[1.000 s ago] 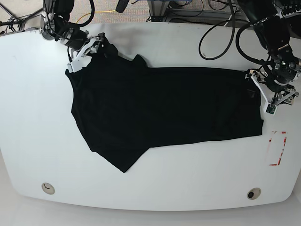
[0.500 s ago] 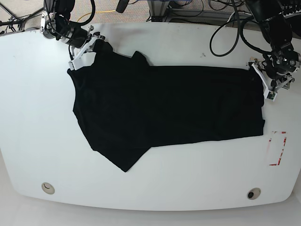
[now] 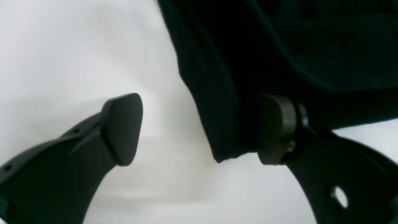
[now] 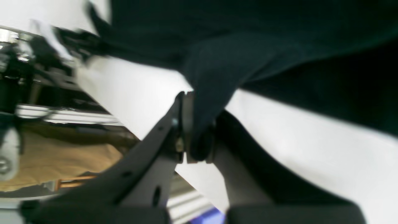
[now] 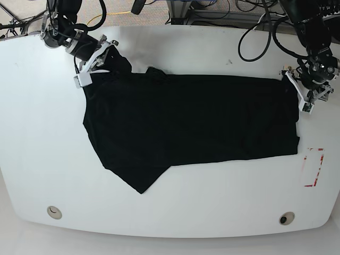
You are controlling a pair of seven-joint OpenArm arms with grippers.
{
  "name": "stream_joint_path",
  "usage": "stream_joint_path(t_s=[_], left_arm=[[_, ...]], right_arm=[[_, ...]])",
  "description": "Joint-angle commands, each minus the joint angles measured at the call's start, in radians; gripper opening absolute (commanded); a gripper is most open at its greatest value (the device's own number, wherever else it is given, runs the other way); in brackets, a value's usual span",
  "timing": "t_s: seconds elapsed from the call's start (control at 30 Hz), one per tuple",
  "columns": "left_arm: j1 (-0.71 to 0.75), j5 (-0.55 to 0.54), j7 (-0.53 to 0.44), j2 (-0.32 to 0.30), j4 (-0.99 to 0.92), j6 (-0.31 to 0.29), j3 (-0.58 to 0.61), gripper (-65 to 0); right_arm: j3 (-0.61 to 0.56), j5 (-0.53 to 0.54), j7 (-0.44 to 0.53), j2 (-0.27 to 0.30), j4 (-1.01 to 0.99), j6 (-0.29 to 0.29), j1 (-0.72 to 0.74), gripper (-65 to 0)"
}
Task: Fold the T-shirt properly
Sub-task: 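Pull the grasped edge outward with the right gripper to smooth it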
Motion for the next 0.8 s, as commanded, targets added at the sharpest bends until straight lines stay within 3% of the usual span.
stream_joint_path(t_s=[0.0, 0.17, 0.4, 0.6, 0.77], left_arm=[[0.0, 0.02, 0.015, -0.016, 0.01, -0.001, -0.001, -14.0], [0.012, 0.02, 0.015, -0.016, 0.006, -0.001, -0.003, -14.0], [0.023, 0.02, 0.013, -0.016, 0.012, -0.001, 0.023, -14.0], [0.041, 0.02, 0.013, -0.028, 0.013, -0.001, 0.025, -14.0], [0.043, 0.02, 0.01, -0.046, 0.009, -0.001, 0.026, -14.0]], right_arm=[[0.006, 0.046, 0.011, 0.01, 0.023, 0.011, 0.032, -65.0], [0.005, 0.046, 0.011, 0.01, 0.003, 0.013, 0.112, -65.0], [0.003, 0.045, 0.011, 0.012, -0.172, 0.013, 0.277, -65.0], [0.0, 0.045, 0.011, 0.073, -0.319, 0.011, 0.389, -64.5], [-0.001, 0.045, 0.011, 0.148, -0.383, 0.005, 0.449, -51.4]])
